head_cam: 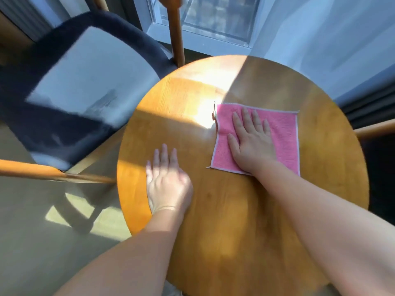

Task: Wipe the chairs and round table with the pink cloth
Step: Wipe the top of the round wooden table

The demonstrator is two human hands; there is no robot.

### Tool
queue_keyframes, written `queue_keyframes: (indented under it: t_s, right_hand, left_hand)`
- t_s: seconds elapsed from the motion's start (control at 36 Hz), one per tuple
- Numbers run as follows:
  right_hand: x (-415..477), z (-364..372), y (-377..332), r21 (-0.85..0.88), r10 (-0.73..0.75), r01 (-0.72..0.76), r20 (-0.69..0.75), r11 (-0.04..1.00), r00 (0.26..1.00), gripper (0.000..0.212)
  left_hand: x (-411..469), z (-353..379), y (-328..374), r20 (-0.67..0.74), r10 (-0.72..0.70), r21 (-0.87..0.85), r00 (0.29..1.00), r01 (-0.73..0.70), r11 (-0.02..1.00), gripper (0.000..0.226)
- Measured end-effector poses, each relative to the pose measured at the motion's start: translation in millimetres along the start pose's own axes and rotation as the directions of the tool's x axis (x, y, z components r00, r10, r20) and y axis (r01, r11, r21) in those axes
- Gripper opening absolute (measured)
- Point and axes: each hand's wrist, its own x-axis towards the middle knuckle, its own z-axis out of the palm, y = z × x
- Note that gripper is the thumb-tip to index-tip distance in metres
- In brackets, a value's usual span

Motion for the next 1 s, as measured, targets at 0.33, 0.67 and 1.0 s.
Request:
queue_keyframes:
  t_s: [0.33,0.67,1.0]
  right_hand:
    - [51,-9,-29,-0.023,-0.022,0.023,0.011,0.999,1.0,0.068]
    - [161,-28,-124,-0.112,-0.239,0.231,-0.065,0.967,0.969,0.062]
    - [168,-30,-72,-0.073,-0.226,0.224,-0.018,0.972,0.974,0.065]
  left_hand:
    - [4,-4,2,0.074,-0.004,0.058,0.997,0.0,0.998,0.057]
    - [6,-6,3,0.101,-0.004,0.058,0.995,-0.001,0.998,0.059]
    - [5,-5,5,0.101,0.001,0.081,0.995,-0.009,0.997,0.058]
